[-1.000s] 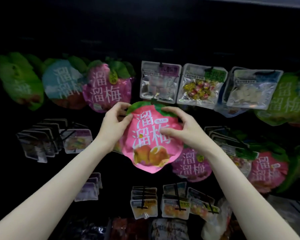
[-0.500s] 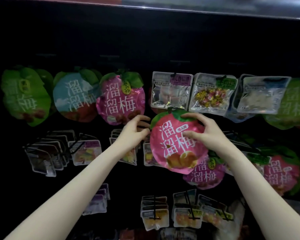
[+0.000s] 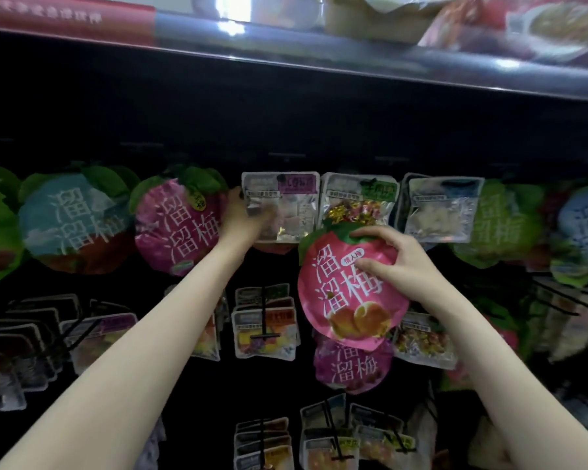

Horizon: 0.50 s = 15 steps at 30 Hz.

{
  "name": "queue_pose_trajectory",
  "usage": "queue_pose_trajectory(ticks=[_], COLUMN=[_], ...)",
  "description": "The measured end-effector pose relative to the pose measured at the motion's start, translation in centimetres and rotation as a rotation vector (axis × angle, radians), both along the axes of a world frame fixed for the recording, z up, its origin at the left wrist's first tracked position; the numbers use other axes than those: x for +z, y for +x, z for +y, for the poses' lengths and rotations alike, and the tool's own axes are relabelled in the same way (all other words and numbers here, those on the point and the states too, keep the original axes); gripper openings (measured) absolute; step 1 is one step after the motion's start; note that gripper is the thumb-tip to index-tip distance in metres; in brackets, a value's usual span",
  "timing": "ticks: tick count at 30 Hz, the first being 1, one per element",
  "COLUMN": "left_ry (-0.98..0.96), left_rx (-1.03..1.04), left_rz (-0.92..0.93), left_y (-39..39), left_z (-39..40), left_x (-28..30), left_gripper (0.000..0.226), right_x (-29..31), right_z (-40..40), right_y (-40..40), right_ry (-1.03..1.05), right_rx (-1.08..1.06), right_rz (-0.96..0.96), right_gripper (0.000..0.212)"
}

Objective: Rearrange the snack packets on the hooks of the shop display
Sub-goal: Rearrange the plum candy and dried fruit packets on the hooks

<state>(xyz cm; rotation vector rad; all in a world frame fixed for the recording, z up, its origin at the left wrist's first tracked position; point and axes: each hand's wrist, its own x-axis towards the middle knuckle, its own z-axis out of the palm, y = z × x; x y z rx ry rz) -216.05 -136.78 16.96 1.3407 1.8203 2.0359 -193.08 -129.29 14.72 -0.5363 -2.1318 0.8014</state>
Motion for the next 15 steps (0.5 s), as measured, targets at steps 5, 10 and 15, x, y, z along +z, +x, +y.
queue_pose_trajectory(ticks=[5, 10, 15], left_ry=[0.053, 0.016, 0.074], left_rx=[-0.112, -0.139, -0.183], left_rz=[-0.035, 0.184, 0.199], left_y=[0.0, -2.3, -1.8], left_z=[-1.2, -5.7, -8.2], left_x=[-0.1, 2.2, 5.4], left_gripper=[0.013, 0.011, 0.011], right_x=[0.4, 0.9, 1.1], right_z=[0.8, 1.4, 0.9], right_y=[0.8, 0.7, 0.3], right_ry=[0.055, 0.053, 0.058], right_rx=[-0.024, -0.014, -0.004], right_rz=[-0.01, -0.017, -0.028], right_gripper=[0.036, 0.035, 0.035])
